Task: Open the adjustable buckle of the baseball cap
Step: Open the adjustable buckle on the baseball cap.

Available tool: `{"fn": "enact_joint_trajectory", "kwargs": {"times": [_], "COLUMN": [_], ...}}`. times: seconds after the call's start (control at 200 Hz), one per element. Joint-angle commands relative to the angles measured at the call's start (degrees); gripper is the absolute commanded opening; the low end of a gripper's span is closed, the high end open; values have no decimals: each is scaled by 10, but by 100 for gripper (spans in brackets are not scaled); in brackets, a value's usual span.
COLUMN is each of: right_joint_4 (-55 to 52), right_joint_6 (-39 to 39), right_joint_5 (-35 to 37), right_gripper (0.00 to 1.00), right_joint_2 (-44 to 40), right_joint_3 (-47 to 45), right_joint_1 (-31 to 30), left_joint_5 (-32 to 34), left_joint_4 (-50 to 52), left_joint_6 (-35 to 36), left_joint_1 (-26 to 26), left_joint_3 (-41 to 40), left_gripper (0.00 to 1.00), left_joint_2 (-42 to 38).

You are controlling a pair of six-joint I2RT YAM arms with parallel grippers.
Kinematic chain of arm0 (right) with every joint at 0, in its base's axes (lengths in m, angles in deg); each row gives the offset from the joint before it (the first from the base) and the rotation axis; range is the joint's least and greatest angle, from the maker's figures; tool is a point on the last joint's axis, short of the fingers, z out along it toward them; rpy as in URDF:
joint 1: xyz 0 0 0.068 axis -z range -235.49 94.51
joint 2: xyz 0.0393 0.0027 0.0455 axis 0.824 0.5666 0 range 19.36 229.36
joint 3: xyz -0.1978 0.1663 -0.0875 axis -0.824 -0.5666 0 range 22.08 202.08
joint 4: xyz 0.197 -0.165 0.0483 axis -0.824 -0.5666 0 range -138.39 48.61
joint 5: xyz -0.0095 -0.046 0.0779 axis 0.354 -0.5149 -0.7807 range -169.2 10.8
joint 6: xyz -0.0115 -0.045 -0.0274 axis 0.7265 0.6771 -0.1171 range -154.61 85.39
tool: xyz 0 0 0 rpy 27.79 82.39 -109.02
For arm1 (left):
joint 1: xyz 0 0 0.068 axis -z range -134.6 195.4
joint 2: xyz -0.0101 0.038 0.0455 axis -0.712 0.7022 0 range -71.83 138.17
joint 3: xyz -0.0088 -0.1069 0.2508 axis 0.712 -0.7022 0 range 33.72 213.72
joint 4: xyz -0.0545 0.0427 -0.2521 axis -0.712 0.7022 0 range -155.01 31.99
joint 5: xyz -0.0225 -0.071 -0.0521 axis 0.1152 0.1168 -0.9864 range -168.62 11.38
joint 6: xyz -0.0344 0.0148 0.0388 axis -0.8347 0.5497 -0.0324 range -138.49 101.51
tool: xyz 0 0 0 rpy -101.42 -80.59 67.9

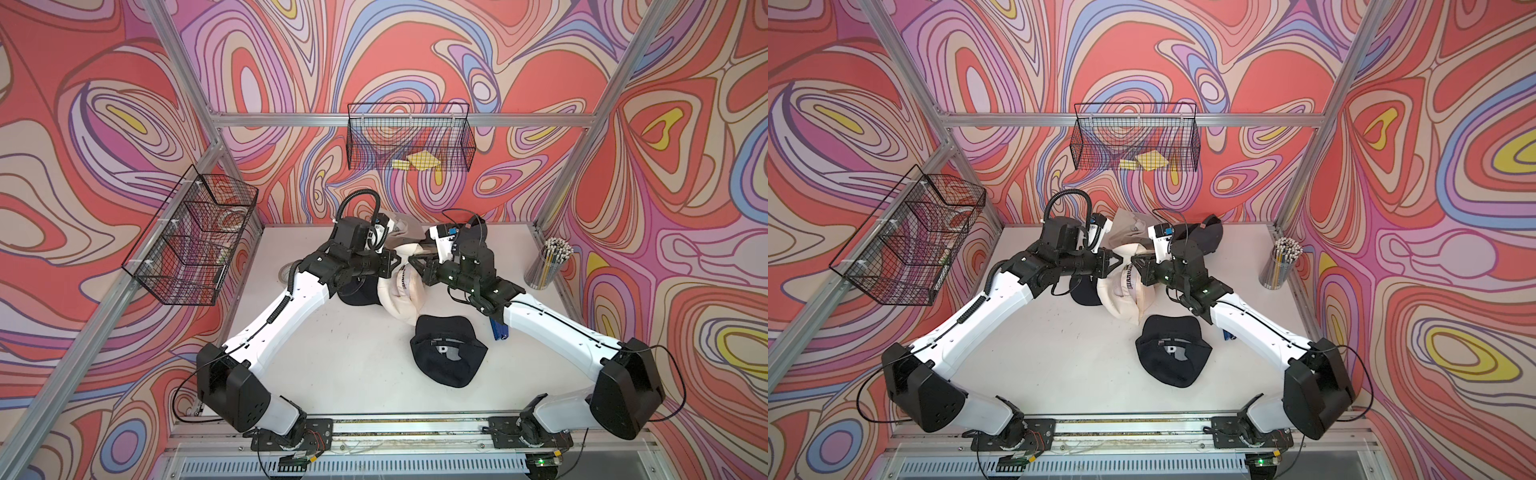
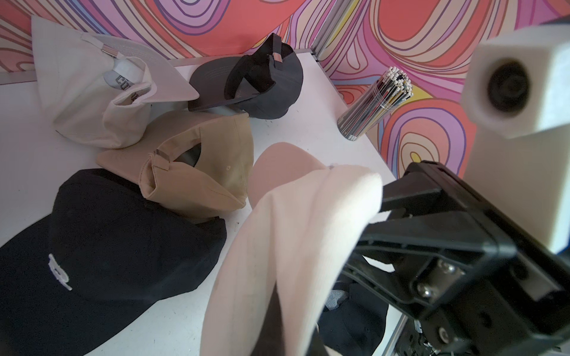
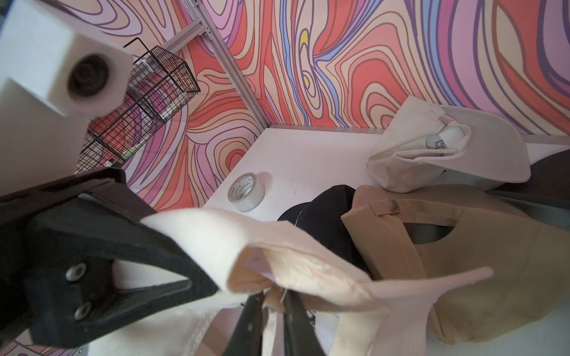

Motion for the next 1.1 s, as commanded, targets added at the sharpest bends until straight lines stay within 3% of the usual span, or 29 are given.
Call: {"fn": "enact_joint_trajectory", "kwargs": {"times": [0.0,0.29,0.656,0.696,0.766,0.821,1.097], "right_joint_4": [-14,-29,-34,-27,-21,-25,-16], "right_joint_6": [-4,-1,11,13,22,30,63], "right_joint_5": [13,13,13,1,-33,-55,-129], "right_gripper": [13,0,0,10,40,50,47], "right_joint_2": [-10,-16,-30,-29,-26,-25,-24], "right_joint_3": [5,-1,-21,-20,-15,-9,-38], "right_joint_1": [-2,-2,-2,-2,-1,-2,-2], "left_joint_5": [11,60,54,39,20,15,-1], "left_joint_4": [-10,-4,-25,-35,-49,-54,-48], "left_joint_6": [-8,-28,-53,-55,-61,-60,-73], "left_joint_1": [1,-14,-52,-52,-52,-52,-60], "left_joint_3": [-5,-12,-30,-34,-40,-41,-34], "left_gripper": [0,0,0,0,0,0,0], "left_joint_2": [-17,-23,-27,-28,-30,-31,-24]}}
